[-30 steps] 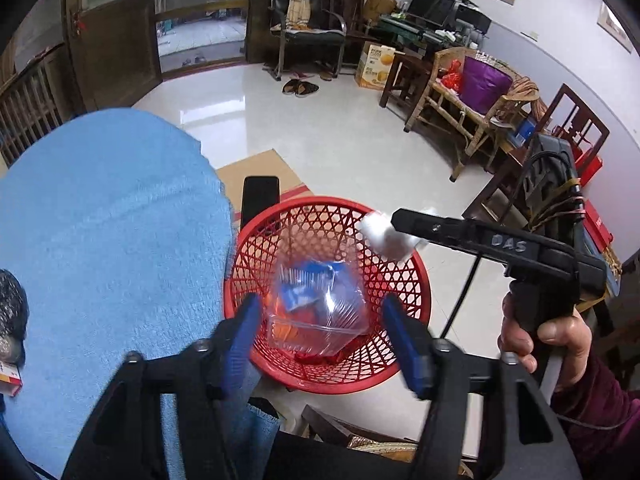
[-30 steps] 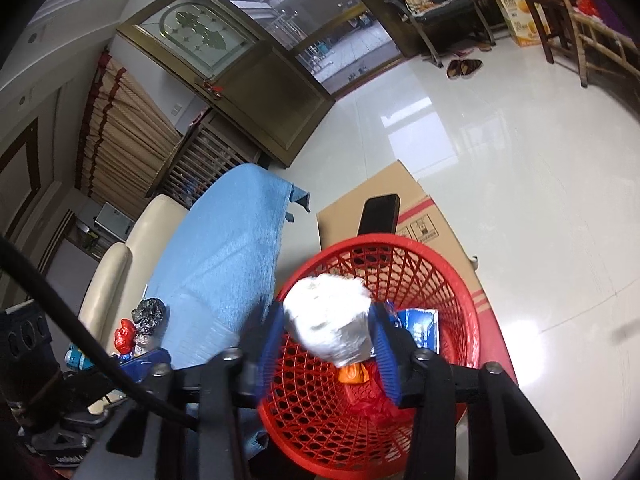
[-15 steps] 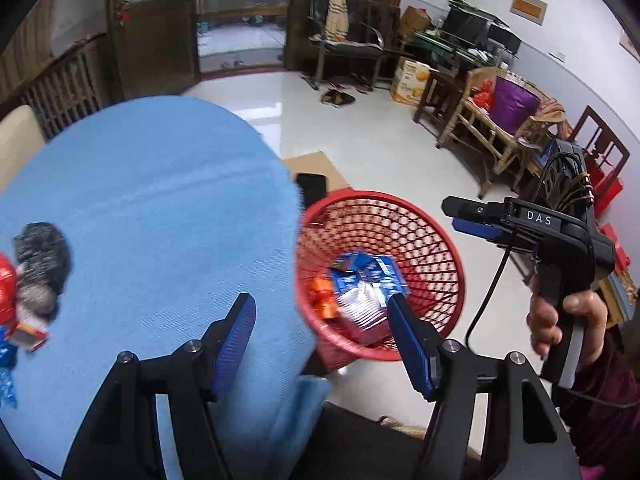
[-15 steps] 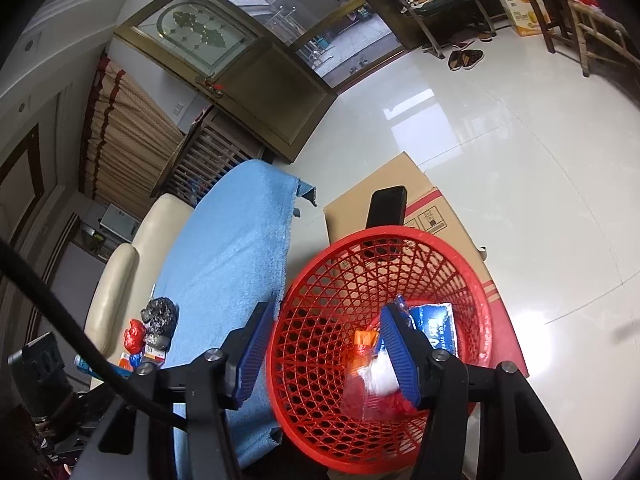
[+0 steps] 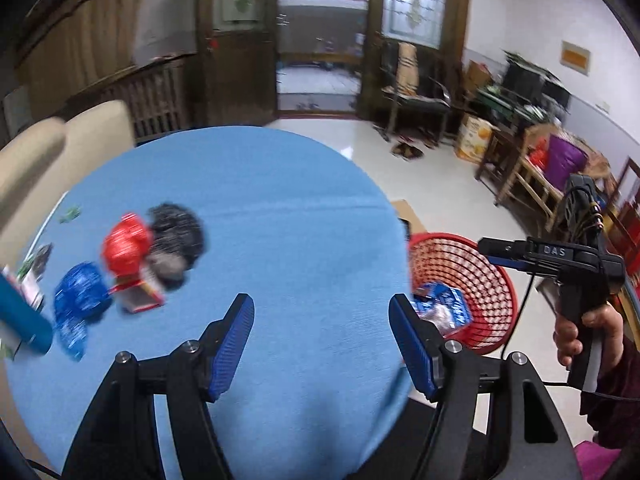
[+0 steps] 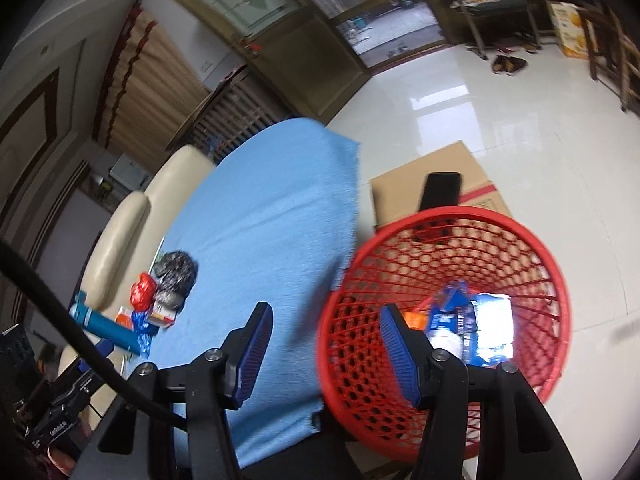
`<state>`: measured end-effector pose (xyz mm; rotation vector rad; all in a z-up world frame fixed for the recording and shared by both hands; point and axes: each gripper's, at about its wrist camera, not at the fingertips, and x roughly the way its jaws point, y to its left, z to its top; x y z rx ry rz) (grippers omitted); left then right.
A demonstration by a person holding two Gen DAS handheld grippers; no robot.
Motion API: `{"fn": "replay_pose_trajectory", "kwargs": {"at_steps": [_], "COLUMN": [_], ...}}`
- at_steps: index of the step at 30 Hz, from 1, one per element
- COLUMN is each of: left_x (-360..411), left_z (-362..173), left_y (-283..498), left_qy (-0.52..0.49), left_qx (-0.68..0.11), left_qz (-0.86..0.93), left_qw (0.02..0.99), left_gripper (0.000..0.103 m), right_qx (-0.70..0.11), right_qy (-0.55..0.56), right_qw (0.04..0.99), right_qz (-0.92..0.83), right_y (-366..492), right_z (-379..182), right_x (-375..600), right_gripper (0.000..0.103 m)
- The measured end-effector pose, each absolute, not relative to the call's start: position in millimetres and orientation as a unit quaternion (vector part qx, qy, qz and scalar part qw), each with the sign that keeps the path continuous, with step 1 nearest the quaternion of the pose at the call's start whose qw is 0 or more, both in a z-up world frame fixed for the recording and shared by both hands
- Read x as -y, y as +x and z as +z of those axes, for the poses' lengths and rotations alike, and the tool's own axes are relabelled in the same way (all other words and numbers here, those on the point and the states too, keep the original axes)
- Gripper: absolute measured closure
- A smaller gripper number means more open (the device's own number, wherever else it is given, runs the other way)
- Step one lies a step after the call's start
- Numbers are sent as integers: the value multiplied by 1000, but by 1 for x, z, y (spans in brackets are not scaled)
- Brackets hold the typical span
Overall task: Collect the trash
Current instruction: 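Move both open grippers back over the table toward the bags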
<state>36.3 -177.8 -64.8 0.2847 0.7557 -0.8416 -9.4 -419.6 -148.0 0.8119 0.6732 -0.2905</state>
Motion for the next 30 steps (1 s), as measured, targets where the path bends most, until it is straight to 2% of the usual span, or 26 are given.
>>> {"fn": "replay_pose_trajectory", "kwargs": {"at_steps": [14,23,30], "left_x": [11,-41,-59], "left_z": [-84,-97,-102], "left_y": [95,120,136], "left_qy": [32,-10,-12], "left_qx": [-371,-374,-374], "left_qz": [-231,-185,-170], "left_qw": [899,909,912], "left_gripper": [32,32,32], "right_qx": [-372,-386,-410], "right_qy": [282,236,211], "right_qw": [884,889,885], "right_qz": [-21,62,64], "right_y": [113,229,301], "right_z": [-107,-80,-91], "right_x": [307,224,180], "right_gripper": [43,43,43]}}
